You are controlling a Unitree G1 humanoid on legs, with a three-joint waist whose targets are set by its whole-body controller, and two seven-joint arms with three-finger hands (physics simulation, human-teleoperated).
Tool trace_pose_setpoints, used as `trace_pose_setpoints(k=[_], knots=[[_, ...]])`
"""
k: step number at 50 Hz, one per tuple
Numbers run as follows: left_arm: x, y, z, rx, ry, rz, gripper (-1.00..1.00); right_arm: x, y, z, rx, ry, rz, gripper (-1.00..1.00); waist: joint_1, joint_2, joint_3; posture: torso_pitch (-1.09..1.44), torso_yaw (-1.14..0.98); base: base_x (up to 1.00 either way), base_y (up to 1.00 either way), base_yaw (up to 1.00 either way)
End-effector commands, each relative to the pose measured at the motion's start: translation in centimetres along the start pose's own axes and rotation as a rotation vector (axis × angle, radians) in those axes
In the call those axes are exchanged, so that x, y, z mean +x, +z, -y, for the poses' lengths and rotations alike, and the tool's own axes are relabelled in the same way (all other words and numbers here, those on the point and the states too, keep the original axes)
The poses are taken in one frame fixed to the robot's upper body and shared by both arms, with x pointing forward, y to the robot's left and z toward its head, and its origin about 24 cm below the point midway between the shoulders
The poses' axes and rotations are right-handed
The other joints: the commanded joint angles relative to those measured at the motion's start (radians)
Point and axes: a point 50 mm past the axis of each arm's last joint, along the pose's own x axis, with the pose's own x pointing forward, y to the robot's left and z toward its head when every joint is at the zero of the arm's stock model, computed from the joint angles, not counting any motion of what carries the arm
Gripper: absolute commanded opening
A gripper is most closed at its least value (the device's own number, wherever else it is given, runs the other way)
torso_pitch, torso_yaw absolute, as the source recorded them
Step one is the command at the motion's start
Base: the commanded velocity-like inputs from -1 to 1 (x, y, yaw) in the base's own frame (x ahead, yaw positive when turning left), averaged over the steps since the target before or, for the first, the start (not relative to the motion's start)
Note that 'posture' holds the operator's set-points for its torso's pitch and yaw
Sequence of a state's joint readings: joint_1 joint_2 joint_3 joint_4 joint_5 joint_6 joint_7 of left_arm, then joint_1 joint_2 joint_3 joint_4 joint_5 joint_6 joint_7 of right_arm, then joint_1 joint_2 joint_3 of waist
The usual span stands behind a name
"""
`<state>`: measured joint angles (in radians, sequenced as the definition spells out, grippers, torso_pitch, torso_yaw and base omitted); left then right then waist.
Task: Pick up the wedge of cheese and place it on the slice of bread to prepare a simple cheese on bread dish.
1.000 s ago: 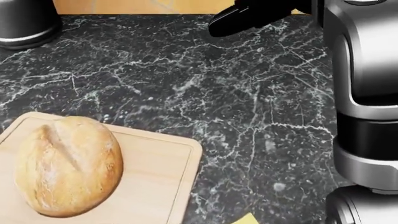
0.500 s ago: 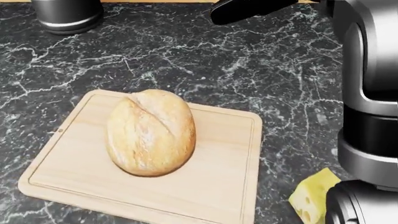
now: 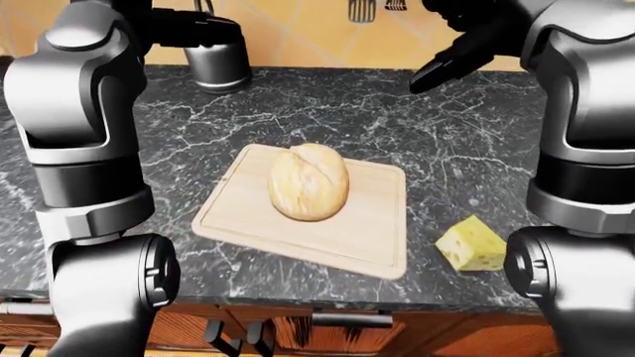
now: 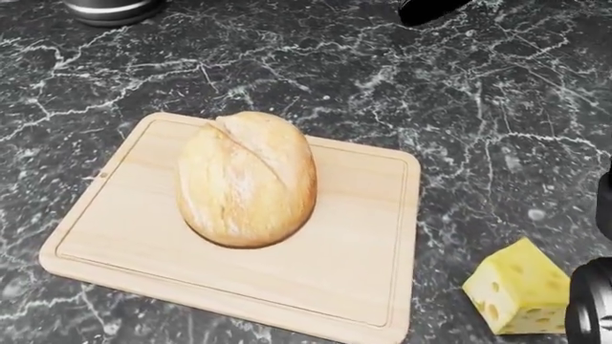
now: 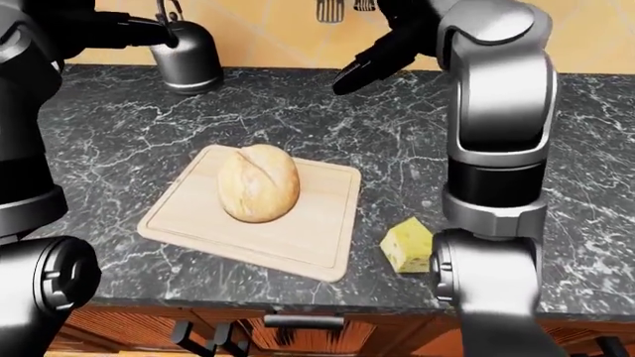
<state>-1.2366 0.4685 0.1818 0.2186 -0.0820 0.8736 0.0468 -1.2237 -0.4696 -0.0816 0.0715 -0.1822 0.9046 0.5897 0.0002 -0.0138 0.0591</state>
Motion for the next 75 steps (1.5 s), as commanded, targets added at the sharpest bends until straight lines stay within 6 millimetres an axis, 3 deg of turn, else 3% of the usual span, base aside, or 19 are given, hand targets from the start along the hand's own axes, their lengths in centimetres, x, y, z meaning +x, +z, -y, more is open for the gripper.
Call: trace_pose_setpoints(k=[1, 18, 33, 52, 75], knots=[[-0.4, 2.2, -0.2, -0.007, 0.009, 0.096, 1.00, -0.7, 1.4, 0.8, -0.052, -0.016, 0.056, 1.00, -0.001, 0.005, -0.029, 0.00, 0.00, 0.00, 0.00, 0.00], [-0.4, 2.6, -1.2, 0.011, 0.026, 0.100, 1.00, -2.8, 0.7, 3.7, -0.250, 0.036, -0.035, 1.00, -0.005, 0.011, -0.036, 0.00, 0.00, 0.00, 0.00, 0.00], [-0.4, 2.3, -1.6, 0.016, 0.036, 0.096, 1.00, -4.8, 0.6, 4.9, -0.327, 0.052, -0.093, 1.00, -0.010, 0.009, -0.024, 0.00, 0.00, 0.00, 0.00, 0.00], [-0.3, 2.8, -1.3, 0.022, 0.032, 0.102, 1.00, -7.8, -1.9, 4.2, -0.409, 0.171, -0.208, 1.00, -0.013, 0.006, -0.020, 0.00, 0.00, 0.00, 0.00, 0.00], [-0.2, 2.7, -1.3, 0.019, 0.032, 0.101, 1.00, -11.9, -4.2, 2.0, -0.449, 0.320, -0.346, 1.00, -0.009, 0.000, -0.029, 0.00, 0.00, 0.00, 0.00, 0.00]])
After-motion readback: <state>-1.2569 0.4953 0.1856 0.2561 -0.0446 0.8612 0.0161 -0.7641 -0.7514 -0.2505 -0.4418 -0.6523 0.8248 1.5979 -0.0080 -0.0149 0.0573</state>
